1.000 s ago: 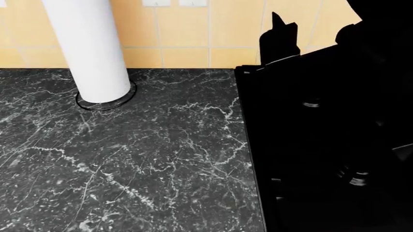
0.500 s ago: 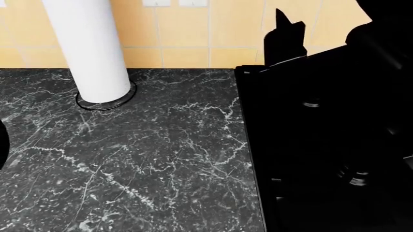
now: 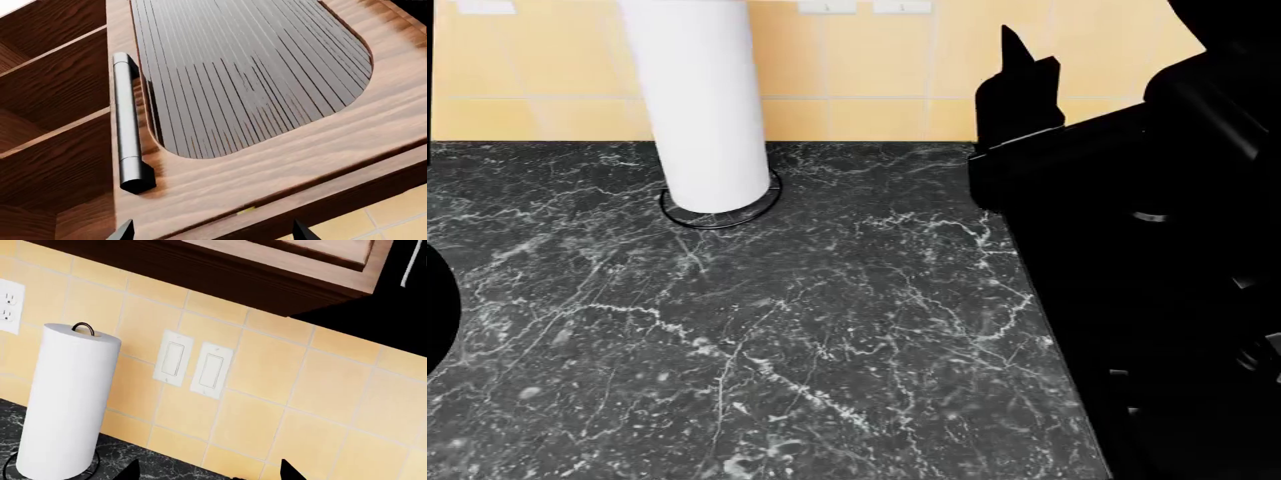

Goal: Pick and place the shaker into the drawer. Then close the cabinet.

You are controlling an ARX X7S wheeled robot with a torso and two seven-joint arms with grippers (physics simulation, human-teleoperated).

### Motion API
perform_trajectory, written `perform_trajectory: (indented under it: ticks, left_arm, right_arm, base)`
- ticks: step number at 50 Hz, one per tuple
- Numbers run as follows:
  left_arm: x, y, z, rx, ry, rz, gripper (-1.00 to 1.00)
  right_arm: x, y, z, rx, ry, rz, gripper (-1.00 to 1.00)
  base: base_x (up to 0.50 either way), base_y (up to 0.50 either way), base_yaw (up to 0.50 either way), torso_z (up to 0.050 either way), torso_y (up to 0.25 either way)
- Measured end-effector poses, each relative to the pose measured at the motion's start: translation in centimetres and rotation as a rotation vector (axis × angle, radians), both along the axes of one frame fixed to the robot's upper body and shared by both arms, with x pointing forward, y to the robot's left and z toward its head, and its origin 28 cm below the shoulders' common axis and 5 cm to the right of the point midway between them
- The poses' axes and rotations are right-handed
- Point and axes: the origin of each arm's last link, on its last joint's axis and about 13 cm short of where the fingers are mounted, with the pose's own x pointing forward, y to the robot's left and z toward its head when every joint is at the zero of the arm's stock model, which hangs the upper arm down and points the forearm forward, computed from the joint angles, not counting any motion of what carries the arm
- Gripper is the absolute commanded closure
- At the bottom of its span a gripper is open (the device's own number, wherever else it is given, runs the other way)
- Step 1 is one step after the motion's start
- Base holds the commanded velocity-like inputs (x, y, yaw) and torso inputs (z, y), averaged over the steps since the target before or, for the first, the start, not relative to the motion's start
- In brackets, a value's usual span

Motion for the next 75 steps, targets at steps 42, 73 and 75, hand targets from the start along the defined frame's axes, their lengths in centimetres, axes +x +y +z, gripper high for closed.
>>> perform_trajectory:
  ticks: [42, 73, 75]
  left_arm:
    - [-0.7, -0.3, -0.1, 0.007, 0.003, -0.023, -1.00]
    - [-1.1, -0.5, 0.3, 0.007, -0.003, -0.033, -1.00]
    - [-1.1, -0.6, 0.4, 0.006, -0.004, -0.035, -1.00]
  right_arm:
    - [-0.3, 0.1, 0.0, -0.011, -0.004, -0.003, -1.00]
    - [-0.4, 0.2, 0.2, -0.006, -0.002, -0.001, -1.00]
    - [-0.5, 0.2, 0.2, -0.005, -0.002, -0.001, -1.00]
  base:
    - [0.00, 0.50, 0.00, 0.000, 0.000]
    - [0.00, 0.50, 0.00, 0.000, 0.000]
    - [0.00, 0.50, 0.00, 0.000, 0.000]
